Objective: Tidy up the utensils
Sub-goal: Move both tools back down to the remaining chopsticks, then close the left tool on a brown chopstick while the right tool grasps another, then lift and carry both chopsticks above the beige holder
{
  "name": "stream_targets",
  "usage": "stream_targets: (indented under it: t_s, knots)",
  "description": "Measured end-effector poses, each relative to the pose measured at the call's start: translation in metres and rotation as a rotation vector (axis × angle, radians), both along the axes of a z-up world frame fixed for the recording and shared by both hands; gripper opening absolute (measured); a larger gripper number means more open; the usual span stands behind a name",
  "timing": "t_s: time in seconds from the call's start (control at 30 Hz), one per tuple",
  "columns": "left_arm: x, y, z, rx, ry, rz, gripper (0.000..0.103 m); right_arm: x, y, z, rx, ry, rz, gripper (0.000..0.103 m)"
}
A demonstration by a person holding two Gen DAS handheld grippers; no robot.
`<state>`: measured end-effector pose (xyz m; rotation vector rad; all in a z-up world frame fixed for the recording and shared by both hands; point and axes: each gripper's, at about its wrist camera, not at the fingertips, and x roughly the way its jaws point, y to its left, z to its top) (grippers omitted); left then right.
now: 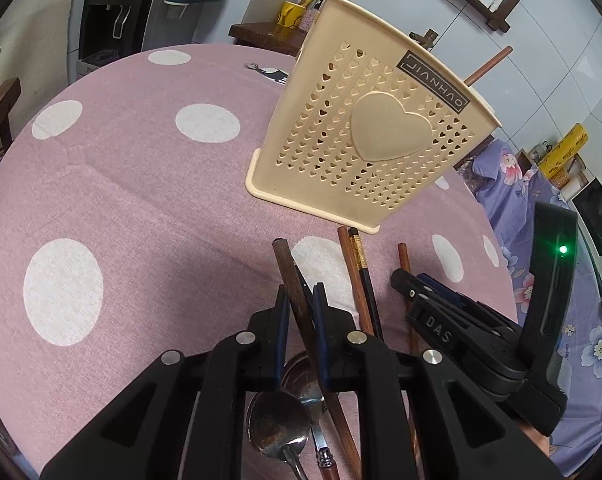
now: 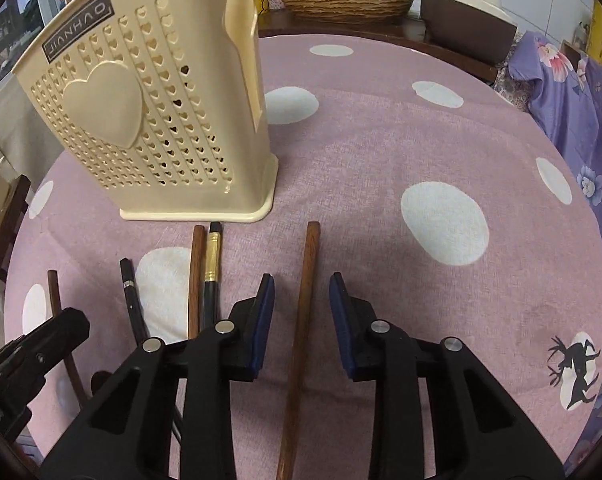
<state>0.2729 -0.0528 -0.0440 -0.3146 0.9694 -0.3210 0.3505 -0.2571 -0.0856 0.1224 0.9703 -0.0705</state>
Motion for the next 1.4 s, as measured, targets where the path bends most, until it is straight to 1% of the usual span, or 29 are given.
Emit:
stream_targets:
  t_s: [0.07,0.17,0.23,0.3,0.4,0.57,0.73,0.87,1.03,1.17,1.33,1.4]
  knots:
    - [0.0,0.0,-0.001,-0.001,-0.001,-0.001,0.013,0.001,0.001,-0.001,-0.014,-0.01,-0.005,0.025]
    - [-0.001,-0.001,-0.001,-0.001,0.001,0.0,0.013,0.005,0.0,-0.001,-0.028,-0.015,-0.008,0.019]
    - [-0.001,-0.001,-0.001,0.0,-0.001,0.0,0.013,0.006,-0.001,-0.001,-0.036,-0.018,-0.01,0.012]
    - [-0.002,-0.002,-0.001,0.001,-0.004,0.0,0.013,0.007,-0.003,-0.001,-0.036,-0.019,-0.012,0.009]
    - [-0.003,-0.003,-0.001,0.004,-0.008,-0.003,0.013,0.007,-0.004,-0.002,-0.033,-0.025,-0.007,0.009]
    - [-0.005,-0.003,0.002,-0.001,-0.018,-0.004,0.013,0.008,-0.012,-0.003,0.01,-0.041,-0.017,0.008]
    - [-0.007,0.0,0.01,-0.007,-0.042,-0.004,0.013,-0.001,-0.014,0.007,0.047,-0.075,-0.024,0.008]
    - [-0.012,0.003,0.021,-0.009,-0.076,-0.004,0.012,-0.021,-0.016,0.029,0.066,-0.145,-0.018,0.008]
    - [-0.022,0.006,0.04,-0.016,-0.133,-0.017,0.011,-0.059,-0.015,0.076,0.063,-0.291,0.023,0.008]
    - [-0.032,0.005,0.058,-0.018,-0.184,-0.032,0.011,-0.087,-0.018,0.115,0.092,-0.397,0.066,0.008]
    - [-0.042,0.008,0.08,-0.022,-0.243,-0.038,0.01,-0.117,-0.018,0.15,0.091,-0.491,0.124,0.008]
    - [-0.044,0.007,0.085,-0.023,-0.258,-0.036,0.01,-0.122,-0.02,0.158,0.093,-0.509,0.14,0.008]
